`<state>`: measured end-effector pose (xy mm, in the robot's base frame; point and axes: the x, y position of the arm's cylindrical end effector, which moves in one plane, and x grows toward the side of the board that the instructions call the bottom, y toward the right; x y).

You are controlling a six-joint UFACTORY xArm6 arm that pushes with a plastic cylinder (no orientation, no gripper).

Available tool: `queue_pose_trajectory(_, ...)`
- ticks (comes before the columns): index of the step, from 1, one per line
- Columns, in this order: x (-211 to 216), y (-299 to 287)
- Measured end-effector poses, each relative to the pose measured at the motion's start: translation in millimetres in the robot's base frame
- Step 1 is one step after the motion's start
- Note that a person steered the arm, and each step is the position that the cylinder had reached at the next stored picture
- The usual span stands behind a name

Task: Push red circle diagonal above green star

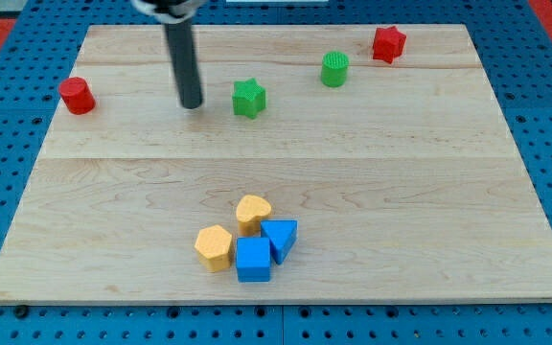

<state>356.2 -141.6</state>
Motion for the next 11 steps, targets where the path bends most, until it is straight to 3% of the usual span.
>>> queue_pose_trajectory(3,19,-162)
queue_pose_trajectory(6,-14,-72)
queue_pose_trajectory(7,-29,-75)
queue_pose_trajectory(8,-30,-141)
queue_pose_trajectory(11,-44,-76)
